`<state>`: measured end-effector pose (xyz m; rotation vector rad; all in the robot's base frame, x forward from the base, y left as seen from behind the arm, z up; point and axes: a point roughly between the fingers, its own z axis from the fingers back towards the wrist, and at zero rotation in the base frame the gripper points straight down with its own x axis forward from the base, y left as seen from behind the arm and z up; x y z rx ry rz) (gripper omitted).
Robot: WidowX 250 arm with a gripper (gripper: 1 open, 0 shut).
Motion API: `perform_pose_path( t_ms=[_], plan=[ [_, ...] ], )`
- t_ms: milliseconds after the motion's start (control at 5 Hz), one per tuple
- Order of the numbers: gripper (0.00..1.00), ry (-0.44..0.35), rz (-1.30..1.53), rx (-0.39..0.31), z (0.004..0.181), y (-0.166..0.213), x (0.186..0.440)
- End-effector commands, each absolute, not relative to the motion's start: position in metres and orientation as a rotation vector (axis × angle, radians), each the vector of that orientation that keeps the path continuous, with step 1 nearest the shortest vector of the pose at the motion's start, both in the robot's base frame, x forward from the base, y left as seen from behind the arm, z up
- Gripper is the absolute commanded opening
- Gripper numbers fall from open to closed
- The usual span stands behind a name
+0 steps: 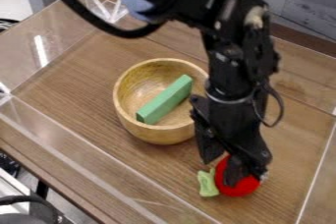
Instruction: Move the red fruit to the right
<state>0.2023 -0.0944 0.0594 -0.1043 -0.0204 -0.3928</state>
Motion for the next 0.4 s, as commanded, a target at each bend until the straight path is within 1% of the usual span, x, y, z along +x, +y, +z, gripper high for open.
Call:
perform_pose_path(
  t_ms=[0,200],
  plan=[
    [1.00,-0.043,-0.431,-0.129,0.0626,-0.1068,0.2131],
    [1.00,-0.021,-0.454,-0.143,0.0617,-0.1120,0.2128]
  ],
)
